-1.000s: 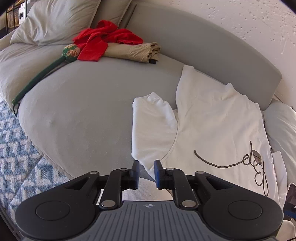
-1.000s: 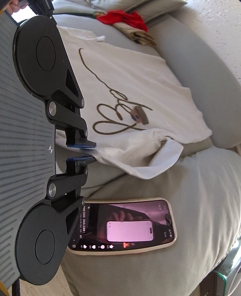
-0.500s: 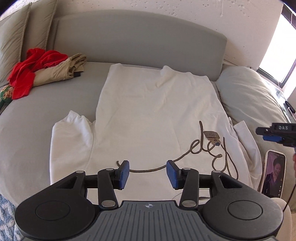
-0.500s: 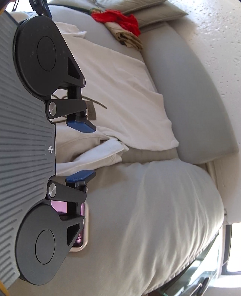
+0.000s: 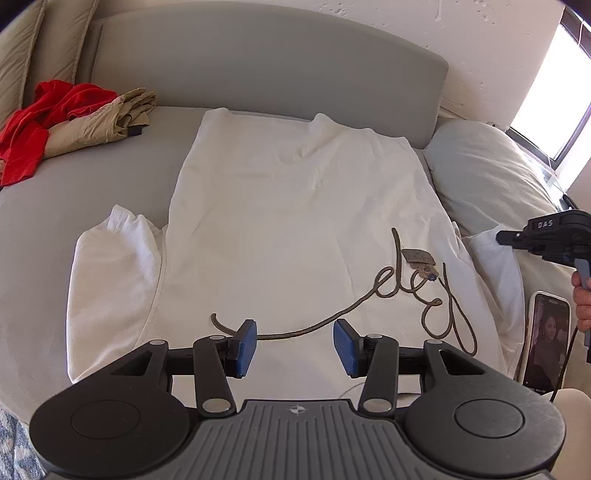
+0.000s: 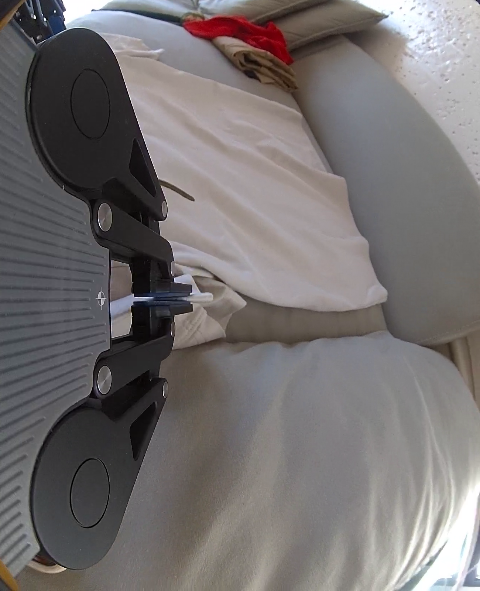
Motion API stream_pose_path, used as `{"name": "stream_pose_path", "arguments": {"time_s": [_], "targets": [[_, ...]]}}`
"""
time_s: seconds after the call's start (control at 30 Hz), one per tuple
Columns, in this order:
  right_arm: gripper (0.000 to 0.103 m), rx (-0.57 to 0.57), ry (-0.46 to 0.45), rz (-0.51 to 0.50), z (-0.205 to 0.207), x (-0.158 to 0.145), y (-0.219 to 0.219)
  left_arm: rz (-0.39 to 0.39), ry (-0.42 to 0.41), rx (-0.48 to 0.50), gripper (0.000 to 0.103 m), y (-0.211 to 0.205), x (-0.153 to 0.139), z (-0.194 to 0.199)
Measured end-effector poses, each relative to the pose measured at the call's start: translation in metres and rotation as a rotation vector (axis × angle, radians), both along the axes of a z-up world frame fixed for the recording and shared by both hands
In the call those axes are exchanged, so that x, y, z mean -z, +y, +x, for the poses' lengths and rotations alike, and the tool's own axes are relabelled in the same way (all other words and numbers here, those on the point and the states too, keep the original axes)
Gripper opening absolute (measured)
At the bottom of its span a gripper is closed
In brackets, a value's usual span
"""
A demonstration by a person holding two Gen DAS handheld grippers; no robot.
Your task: Fold clothes
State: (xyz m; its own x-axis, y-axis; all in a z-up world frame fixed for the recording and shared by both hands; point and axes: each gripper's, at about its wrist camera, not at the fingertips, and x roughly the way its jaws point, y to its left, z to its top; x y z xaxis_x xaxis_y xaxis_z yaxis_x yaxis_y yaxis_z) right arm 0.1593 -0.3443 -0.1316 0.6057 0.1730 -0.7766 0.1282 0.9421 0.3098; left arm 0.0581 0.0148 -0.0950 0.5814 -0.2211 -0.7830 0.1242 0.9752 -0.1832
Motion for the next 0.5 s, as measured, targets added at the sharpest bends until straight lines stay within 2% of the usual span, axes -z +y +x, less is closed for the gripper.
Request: {"name": "stream_pose_path", "arguments": {"time_s": [0.17,0.2,0.33,0.47,0.5], "targets": [[0.001,0.272,-0.166,-0.053,-0.057,-0.047,-0.028,-0.04,0.01,0.022,0.044,0.0,0.005,-0.002],[0.001,0.316,-0.172,-0.073,-0.065,-0.048,-0.034,-0.047,0.016,0.026,0.044,-0.001,0.006,-0.001],[0.001,0.471,-0.154,-0.162,-0.093,-0.043,-0.055,-0.061,0.037,0.056,0.044,-0.006,0.015,-0.001],[0.002,0.518,-0.053,-0.218,-0.088,-0.022,-0.059,-0.064,0.068,0.037,0.045,-0.001,0.021,-0.006],[0.005,0.533,-0.027,-0.214,-0.086,-0.02,-0.06,-0.071,0.066,0.023,0.046,0.003,0.019,-0.008]]}}
